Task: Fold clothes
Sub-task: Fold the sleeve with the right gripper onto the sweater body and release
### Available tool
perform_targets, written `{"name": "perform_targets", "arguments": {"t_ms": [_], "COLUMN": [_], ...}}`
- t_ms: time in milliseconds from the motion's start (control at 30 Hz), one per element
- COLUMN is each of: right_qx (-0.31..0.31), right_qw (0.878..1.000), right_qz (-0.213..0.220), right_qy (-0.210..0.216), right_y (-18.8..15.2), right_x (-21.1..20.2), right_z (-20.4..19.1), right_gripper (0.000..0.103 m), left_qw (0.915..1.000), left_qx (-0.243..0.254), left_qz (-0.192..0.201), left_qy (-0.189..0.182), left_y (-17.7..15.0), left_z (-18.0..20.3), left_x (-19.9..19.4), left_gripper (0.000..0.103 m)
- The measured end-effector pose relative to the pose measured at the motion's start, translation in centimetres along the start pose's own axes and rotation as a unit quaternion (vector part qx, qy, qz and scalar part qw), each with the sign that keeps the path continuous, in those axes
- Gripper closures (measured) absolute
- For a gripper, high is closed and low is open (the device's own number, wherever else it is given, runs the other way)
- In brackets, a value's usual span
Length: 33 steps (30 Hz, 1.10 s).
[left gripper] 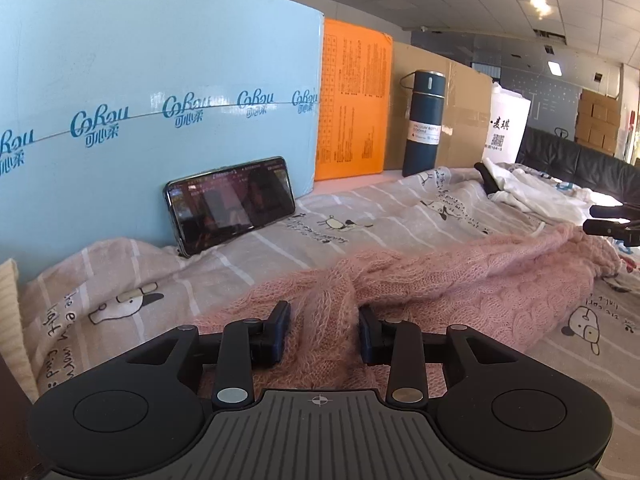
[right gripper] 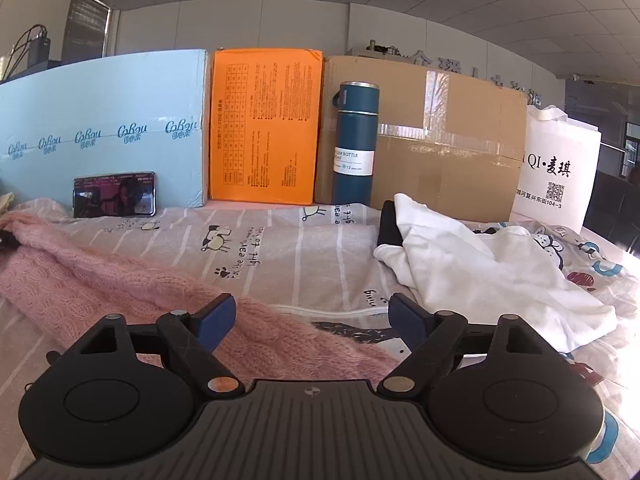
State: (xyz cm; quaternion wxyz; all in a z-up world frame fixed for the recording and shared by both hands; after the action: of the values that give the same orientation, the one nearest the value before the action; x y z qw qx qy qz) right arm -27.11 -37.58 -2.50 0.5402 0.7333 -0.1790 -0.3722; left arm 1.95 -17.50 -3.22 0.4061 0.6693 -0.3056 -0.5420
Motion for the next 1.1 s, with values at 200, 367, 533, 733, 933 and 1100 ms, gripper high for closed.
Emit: {"name": "perform_targets", "arguments": {"t_ms": [200, 367, 533, 733, 933, 1100], "right_qx": [0.05, 0.109, 0.131, 0.131, 0.066, 0.038], "right_qw": [0.996, 0.99, 0.99, 0.99, 0.992, 0.994], "right_qz": [0.024, 0.048, 0.037, -0.017, -0.056, -0.026], "right_qy": [-0.066, -0.07, -0.046, -0.042, -0.09, -0.094], "right_y": [0.0, -0.4, -1.0, -2.5, -3.8, -2.8], "right_x": [-1.4, -2.7, -3.0, -2.5, -1.5, -1.7], "right_z": [4.1, 5.4, 5.5, 4.1, 1.6, 0.5], "right_gripper": [0.018, 0.018, 0.018, 0.021, 0.061, 0.086], "left_qw": [1.0, 0.9985, 0.994, 0.9973, 0.9978, 0.9974], "left_qx": [0.003, -0.033, -0.082, -0.036, 0.046, 0.05], "left_qz": [0.008, 0.038, 0.06, 0.059, 0.048, 0.047], "left_qy": [0.003, -0.022, -0.04, -0.025, -0.006, 0.018], "left_y": [0.0, 0.2, 0.5, 0.5, 0.4, 1.5], "left_z": [0.3, -0.8, -1.8, -0.7, 1.8, 1.4], "left_x": [-0.3, -1.1, -1.5, -1.6, -1.4, -1.0], "left_gripper": [0.062, 0.035, 0.022, 0.023, 0.044, 0.082]}}
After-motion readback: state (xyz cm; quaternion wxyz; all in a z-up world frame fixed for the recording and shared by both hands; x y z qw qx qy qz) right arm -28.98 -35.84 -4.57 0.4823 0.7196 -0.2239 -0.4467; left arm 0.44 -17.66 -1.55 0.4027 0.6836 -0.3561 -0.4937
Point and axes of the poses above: each gripper's, at about its wrist camera, not at the fingertips, and x roughly the way its jaws point, z to its right, y to its top, the point moved 3 cm from there along x, roughly the way its jaws point, and after that the axes turned 10 degrees about x, right-handed, at the moved point
